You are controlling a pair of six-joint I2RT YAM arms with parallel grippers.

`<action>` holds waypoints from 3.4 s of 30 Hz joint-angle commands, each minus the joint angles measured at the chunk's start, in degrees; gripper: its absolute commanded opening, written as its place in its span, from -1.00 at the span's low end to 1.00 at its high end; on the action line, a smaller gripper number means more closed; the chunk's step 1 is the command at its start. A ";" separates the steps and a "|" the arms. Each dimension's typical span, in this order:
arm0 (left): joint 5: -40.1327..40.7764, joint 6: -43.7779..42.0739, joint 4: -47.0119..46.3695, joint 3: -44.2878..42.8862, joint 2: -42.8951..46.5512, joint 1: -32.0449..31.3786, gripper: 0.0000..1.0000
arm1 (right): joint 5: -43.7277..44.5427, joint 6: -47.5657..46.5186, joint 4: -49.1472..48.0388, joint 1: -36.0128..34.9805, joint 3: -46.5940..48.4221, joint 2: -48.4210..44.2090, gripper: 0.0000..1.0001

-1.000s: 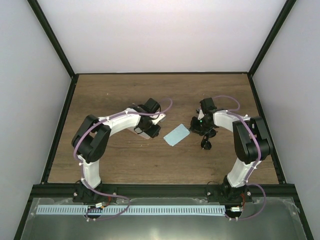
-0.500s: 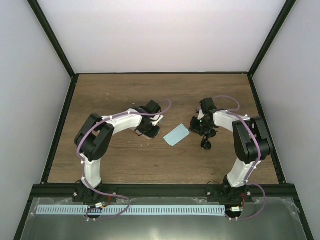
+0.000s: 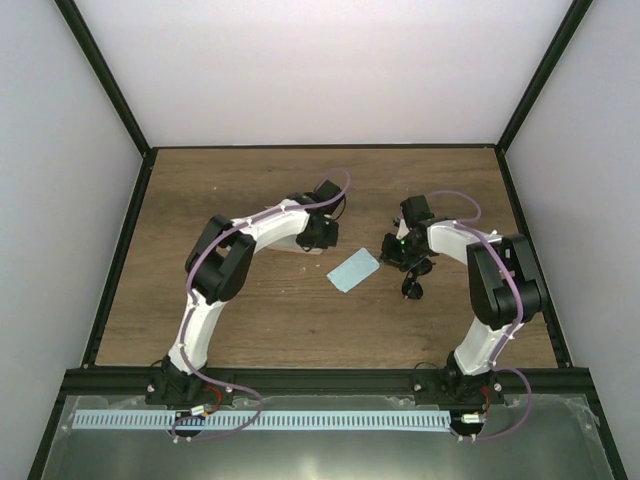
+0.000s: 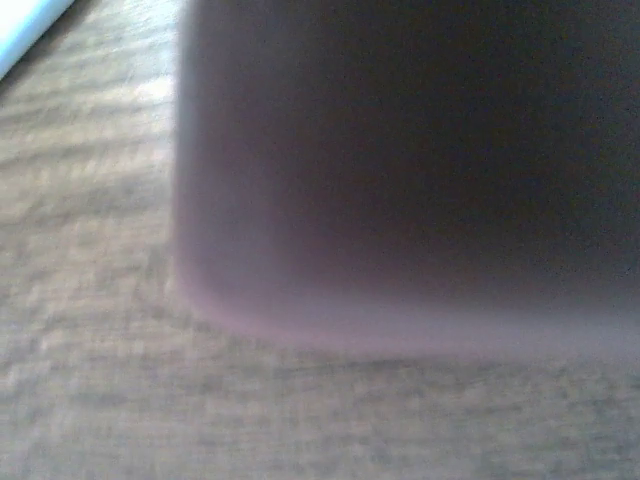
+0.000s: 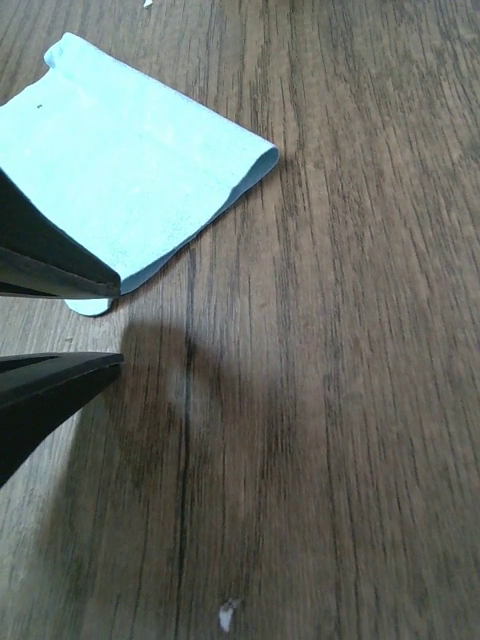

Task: Organize the sunglasses
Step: Adjust the sunglasses case at the center of the board, then pick up the glasses cleaning cloth from the center of the board.

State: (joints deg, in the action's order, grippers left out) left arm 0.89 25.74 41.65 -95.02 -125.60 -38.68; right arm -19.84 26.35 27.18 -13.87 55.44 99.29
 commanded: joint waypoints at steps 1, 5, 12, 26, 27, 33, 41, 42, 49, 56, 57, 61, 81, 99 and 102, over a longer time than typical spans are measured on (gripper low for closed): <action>-1.37 13.66 2.74 -5.56 -5.60 -0.63 -0.92 | 0.32 -1.04 1.32 0.84 1.28 -2.14 -0.65; 1.26 19.08 4.45 -10.53 -8.15 -1.24 -0.92 | 0.04 -1.15 1.59 0.84 1.69 -2.58 -0.65; 2.42 20.76 7.94 -18.50 -11.80 -1.21 -0.85 | -0.42 -1.13 1.44 0.81 0.69 -3.20 -0.64; 8.27 12.65 7.17 -14.23 -2.17 -3.38 0.30 | 0.33 -4.28 2.82 0.56 6.05 -1.47 -0.45; 8.96 12.39 6.97 -12.93 -0.79 -3.78 0.34 | 0.13 -4.59 2.97 0.26 6.57 -1.06 -0.42; 8.08 13.25 2.86 -1.66 8.79 -5.53 0.58 | 3.09 -6.65 4.35 -4.06 10.10 1.77 -0.25; 8.28 13.99 -3.95 16.30 18.26 -6.09 0.51 | 9.42 -8.38 7.19 -8.76 13.82 6.14 -0.25; 8.40 13.95 -4.14 17.87 18.95 -6.09 0.50 | 10.46 -8.35 7.66 -9.30 13.96 6.66 -0.25; 7.58 16.78 -6.28 24.05 22.24 -6.08 0.48 | 14.54 -8.50 8.82 -11.47 13.39 8.06 -0.27; 7.38 17.84 -7.12 27.31 24.00 -6.10 0.47 | 15.19 -7.10 9.56 -13.50 11.53 7.62 -0.49; 7.15 17.88 -7.35 27.88 24.26 -6.07 0.47 | 15.49 -6.76 9.82 -13.73 11.27 7.44 -0.51; 6.36 18.05 -7.96 29.72 24.60 -6.09 0.47 | 15.81 -5.83 10.37 -14.17 10.00 6.68 -0.62; -2.98 19.21 -12.44 25.26 17.91 -10.60 0.15 | 10.24 0.11 10.65 -14.17 10.47 5.57 -0.98; -3.17 20.74 -9.23 23.20 13.65 -11.45 -0.38 | 9.65 0.49 9.75 -14.17 9.29 4.77 -0.98; -3.46 20.69 -9.12 23.02 13.10 -11.50 -0.49 | 9.56 0.42 9.72 -14.17 9.16 4.67 -0.99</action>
State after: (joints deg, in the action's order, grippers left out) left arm -2.22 46.15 31.18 -71.05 -110.52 -50.19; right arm -9.58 26.61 36.62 -27.53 65.39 105.32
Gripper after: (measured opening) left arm 0.276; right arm 0.016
